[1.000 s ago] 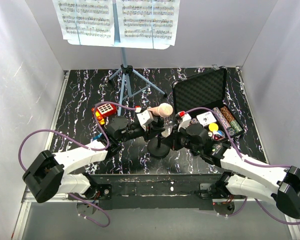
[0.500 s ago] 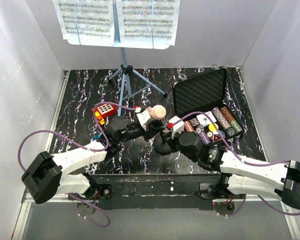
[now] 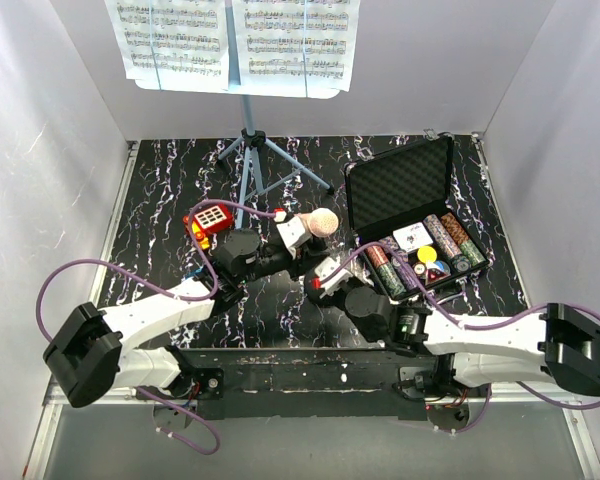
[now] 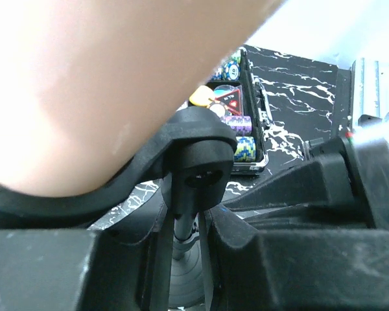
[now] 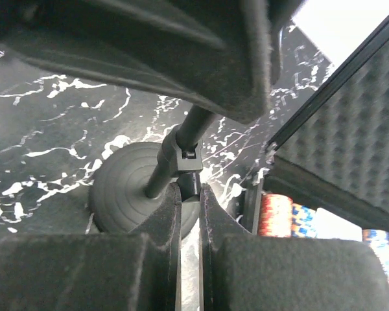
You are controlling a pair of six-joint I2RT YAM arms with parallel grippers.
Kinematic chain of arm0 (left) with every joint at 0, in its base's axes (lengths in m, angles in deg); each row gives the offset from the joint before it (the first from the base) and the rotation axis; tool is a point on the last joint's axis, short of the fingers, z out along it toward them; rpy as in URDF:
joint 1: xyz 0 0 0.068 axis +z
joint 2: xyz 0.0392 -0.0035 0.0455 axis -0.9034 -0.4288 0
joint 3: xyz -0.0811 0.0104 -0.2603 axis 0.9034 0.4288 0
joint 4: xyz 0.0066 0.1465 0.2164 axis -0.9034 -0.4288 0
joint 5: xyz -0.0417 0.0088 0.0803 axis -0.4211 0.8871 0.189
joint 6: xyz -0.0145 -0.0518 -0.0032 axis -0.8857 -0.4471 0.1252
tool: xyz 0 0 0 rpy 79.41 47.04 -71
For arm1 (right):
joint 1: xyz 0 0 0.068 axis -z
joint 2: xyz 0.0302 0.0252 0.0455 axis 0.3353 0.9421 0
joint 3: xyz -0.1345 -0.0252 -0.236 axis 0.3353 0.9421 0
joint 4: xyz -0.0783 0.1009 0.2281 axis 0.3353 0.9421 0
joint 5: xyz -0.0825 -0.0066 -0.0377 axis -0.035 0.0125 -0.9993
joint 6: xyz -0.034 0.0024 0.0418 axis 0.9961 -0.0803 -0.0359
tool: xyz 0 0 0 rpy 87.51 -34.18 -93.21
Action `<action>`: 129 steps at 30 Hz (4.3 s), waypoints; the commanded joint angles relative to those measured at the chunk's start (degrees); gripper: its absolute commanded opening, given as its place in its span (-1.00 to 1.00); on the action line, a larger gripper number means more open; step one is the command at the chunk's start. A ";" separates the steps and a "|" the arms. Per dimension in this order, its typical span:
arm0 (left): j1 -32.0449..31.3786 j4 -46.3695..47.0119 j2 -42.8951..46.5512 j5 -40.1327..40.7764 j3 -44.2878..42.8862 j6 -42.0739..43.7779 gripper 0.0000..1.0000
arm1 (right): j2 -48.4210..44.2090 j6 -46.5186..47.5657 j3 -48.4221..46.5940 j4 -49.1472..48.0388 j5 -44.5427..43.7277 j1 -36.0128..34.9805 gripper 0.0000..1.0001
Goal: Pack up the instrument practice props
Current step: Unscrew the knob on the microphone stand.
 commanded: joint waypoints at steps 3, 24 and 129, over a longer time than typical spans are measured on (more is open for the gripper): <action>-0.68 -3.99 -0.18 -1.70 -3.85 -1.50 -1.00 | 6.58 19.08 3.60 -17.07 -20.69 -2.32 -0.97; -1.03 -8.83 -1.15 1.02 -4.56 -1.32 -1.00 | -10.09 -17.36 -4.05 25.53 -8.13 -4.88 0.36; -8.15 -14.28 4.12 13.32 2.30 0.70 -1.00 | -10.54 -49.43 -3.53 16.58 42.57 28.34 -0.41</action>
